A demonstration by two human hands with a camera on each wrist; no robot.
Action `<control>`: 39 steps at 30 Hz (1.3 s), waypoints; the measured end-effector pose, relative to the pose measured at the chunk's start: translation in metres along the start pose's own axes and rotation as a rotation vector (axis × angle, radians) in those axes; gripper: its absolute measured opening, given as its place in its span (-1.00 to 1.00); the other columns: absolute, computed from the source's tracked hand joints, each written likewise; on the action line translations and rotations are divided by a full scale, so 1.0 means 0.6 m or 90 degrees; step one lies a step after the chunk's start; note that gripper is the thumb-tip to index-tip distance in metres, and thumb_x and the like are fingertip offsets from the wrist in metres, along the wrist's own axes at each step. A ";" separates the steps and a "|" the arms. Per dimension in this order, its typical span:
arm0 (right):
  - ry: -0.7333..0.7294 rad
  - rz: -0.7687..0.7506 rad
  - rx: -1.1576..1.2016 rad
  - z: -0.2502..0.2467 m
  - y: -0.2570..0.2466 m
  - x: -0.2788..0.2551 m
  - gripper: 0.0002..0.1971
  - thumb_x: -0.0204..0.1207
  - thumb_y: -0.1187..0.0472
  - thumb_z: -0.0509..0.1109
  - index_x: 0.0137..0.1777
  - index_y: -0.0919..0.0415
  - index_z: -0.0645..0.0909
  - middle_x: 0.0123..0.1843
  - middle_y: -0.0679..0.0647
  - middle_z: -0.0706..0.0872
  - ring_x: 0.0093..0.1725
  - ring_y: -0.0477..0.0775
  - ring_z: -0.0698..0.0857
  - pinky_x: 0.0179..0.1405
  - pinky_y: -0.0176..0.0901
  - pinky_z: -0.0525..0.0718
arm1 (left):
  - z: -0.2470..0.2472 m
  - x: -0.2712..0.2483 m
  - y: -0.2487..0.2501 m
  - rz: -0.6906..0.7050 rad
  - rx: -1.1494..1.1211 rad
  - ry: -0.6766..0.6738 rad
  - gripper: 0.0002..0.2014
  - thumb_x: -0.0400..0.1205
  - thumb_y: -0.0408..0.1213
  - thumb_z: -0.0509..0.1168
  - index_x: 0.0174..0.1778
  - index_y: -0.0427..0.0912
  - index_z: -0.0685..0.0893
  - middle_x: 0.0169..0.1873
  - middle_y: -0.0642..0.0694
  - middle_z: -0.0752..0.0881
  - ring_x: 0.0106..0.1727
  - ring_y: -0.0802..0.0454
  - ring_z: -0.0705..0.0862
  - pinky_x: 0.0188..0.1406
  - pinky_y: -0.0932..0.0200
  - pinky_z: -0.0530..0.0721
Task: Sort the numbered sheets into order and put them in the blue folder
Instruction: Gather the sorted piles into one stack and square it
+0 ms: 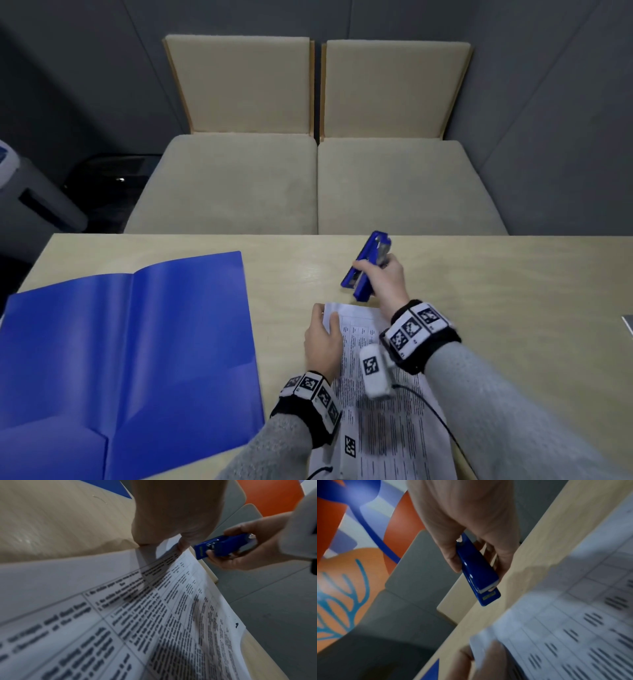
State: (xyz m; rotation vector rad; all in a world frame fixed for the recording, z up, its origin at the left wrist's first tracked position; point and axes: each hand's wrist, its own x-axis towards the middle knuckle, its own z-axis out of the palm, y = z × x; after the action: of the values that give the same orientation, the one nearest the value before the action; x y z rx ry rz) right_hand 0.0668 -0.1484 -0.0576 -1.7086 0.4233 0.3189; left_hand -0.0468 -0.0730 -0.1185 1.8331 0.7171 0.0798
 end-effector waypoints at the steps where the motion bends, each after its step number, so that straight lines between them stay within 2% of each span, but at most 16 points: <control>1: -0.002 -0.008 -0.035 0.010 0.007 -0.006 -0.70 0.25 0.15 0.56 -0.14 0.15 0.50 -0.13 0.18 0.73 -0.10 0.24 0.76 -0.01 0.10 0.75 | 0.002 0.002 -0.004 0.013 -0.002 0.002 -0.85 0.69 -0.14 0.11 0.14 -0.05 0.46 -0.11 -0.11 0.70 -0.07 -0.21 0.67 -0.15 0.04 0.55; 4: 0.004 -0.034 -0.121 0.023 0.015 -0.022 -0.72 0.34 0.15 0.52 -0.14 0.20 0.45 -0.23 0.08 0.65 -0.26 0.11 0.66 -0.27 -0.10 0.63 | 0.004 0.000 -0.003 0.031 -0.005 0.009 -0.94 0.70 -0.17 0.11 0.01 -0.05 0.42 -0.38 0.05 0.55 -0.37 0.01 0.53 -0.30 0.07 0.47; 5: 0.008 -0.041 -0.147 0.025 0.017 -0.024 -0.71 0.35 0.13 0.51 -0.15 0.20 0.44 -0.26 0.05 0.62 -0.29 0.08 0.63 -0.31 -0.12 0.59 | 0.005 0.001 -0.004 0.040 -0.008 0.015 -0.94 0.70 -0.18 0.11 -0.02 -0.07 0.42 -0.43 0.05 0.50 -0.43 0.02 0.48 -0.35 0.08 0.43; 7: 0.012 -0.040 -0.193 0.026 0.018 -0.022 -0.70 0.34 0.09 0.50 -0.15 0.20 0.45 -0.27 0.04 0.61 -0.28 0.09 0.62 -0.26 -0.07 0.57 | 0.006 0.003 -0.004 0.053 -0.005 0.019 -0.92 0.69 -0.19 0.11 -0.09 -0.08 0.38 -0.48 -0.01 0.46 -0.48 -0.01 0.44 -0.40 0.07 0.39; 13: -0.004 -0.033 -0.315 0.028 0.016 -0.008 -0.69 0.32 -0.01 0.45 -0.14 0.18 0.49 -0.20 0.08 0.67 -0.12 0.19 0.67 -0.06 0.04 0.62 | 0.010 0.009 0.000 0.041 -0.008 0.017 -0.90 0.68 -0.17 0.10 -0.13 -0.07 0.37 -0.39 -0.10 0.55 -0.35 -0.13 0.55 -0.32 0.01 0.52; 17: -0.019 -0.036 -0.368 0.037 0.012 -0.007 -0.70 0.36 -0.03 0.41 -0.13 0.17 0.46 -0.18 0.07 0.64 -0.11 0.21 0.65 -0.15 -0.05 0.55 | 0.010 0.011 0.004 0.059 -0.015 0.020 -0.89 0.69 -0.19 0.12 -0.15 -0.07 0.38 -0.32 -0.04 0.53 -0.30 0.00 0.50 -0.28 0.04 0.46; 19: -0.017 -0.040 -0.381 0.043 0.013 -0.010 -0.67 0.39 -0.03 0.39 -0.05 0.18 0.43 -0.14 0.08 0.62 -0.09 0.22 0.64 -0.16 -0.07 0.52 | 0.010 0.014 0.007 0.073 -0.014 0.025 -0.91 0.69 -0.21 0.15 -0.13 -0.08 0.42 -0.16 -0.09 0.53 -0.18 0.06 0.47 -0.20 0.11 0.41; 21: 0.004 -0.045 -0.376 0.051 0.016 -0.013 -0.62 0.43 0.00 0.36 0.07 0.20 0.35 -0.12 0.09 0.61 -0.09 0.25 0.62 -0.14 -0.08 0.49 | 0.009 0.020 0.005 0.064 -0.024 0.020 -0.91 0.68 -0.22 0.18 -0.11 -0.12 0.46 -0.09 -0.14 0.54 -0.12 0.05 0.49 -0.13 0.13 0.44; 24: -0.013 -0.040 -0.373 0.062 0.021 -0.014 -0.65 0.53 -0.02 0.26 0.16 0.17 0.30 -0.11 0.11 0.60 -0.05 0.28 0.61 -0.12 -0.04 0.45 | 0.006 0.030 -0.003 0.031 -0.078 0.023 -0.91 0.63 -0.16 0.26 -0.12 -0.05 0.50 -0.14 -0.07 0.64 -0.12 0.01 0.62 -0.11 -0.01 0.62; 26: -0.038 -0.040 -0.409 0.069 0.028 -0.011 -0.63 0.55 -0.10 0.21 0.16 0.18 0.39 -0.06 0.15 0.64 0.03 0.29 0.63 -0.08 -0.01 0.47 | 0.000 0.033 -0.002 -0.007 -0.122 0.020 -0.89 0.61 -0.19 0.31 -0.15 0.02 0.48 -0.20 -0.02 0.67 -0.19 0.06 0.65 -0.19 0.06 0.63; 29: -0.032 -0.062 -0.474 0.073 0.041 -0.008 -0.56 0.55 -0.19 0.17 0.11 0.19 0.52 0.02 0.21 0.70 0.06 0.30 0.65 -0.10 -0.03 0.47 | -0.005 0.038 -0.002 -0.035 -0.159 0.005 -0.86 0.60 -0.21 0.36 -0.13 -0.05 0.49 -0.24 0.02 0.64 -0.24 0.11 0.62 -0.25 0.19 0.56; 34: -0.016 -0.056 -0.440 0.079 0.048 0.000 -0.60 0.54 -0.16 0.18 0.04 0.19 0.53 0.00 0.20 0.71 0.02 0.29 0.66 -0.04 0.00 0.54 | -0.010 0.045 -0.004 -0.076 -0.162 -0.010 -0.81 0.54 -0.18 0.42 -0.15 -0.01 0.50 -0.22 -0.02 0.68 -0.22 0.04 0.65 -0.11 0.01 0.65; 37: -0.007 -0.050 -0.423 0.081 0.050 0.004 -0.60 0.54 -0.16 0.18 0.04 0.19 0.54 -0.01 0.20 0.71 -0.04 0.27 0.63 -0.09 -0.02 0.51 | -0.018 0.041 -0.010 -0.098 -0.150 -0.020 -0.81 0.52 -0.18 0.43 -0.09 -0.03 0.53 -0.21 0.01 0.69 -0.22 0.05 0.69 -0.12 0.05 0.66; 39: -0.008 -0.048 -0.422 0.081 0.051 0.004 -0.61 0.55 -0.15 0.18 0.04 0.19 0.54 -0.02 0.19 0.71 -0.12 0.23 0.57 -0.15 -0.06 0.48 | -0.024 0.034 -0.021 -0.109 -0.145 -0.014 -0.86 0.54 -0.23 0.39 -0.07 -0.01 0.56 -0.20 0.03 0.70 -0.18 0.05 0.71 -0.05 0.04 0.70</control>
State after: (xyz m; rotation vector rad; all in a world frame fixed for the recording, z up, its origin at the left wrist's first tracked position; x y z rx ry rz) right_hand 0.0567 -0.1053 -0.0941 -2.3604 0.2525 0.4455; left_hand -0.0414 -0.0479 -0.1297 1.5478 0.8124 0.0280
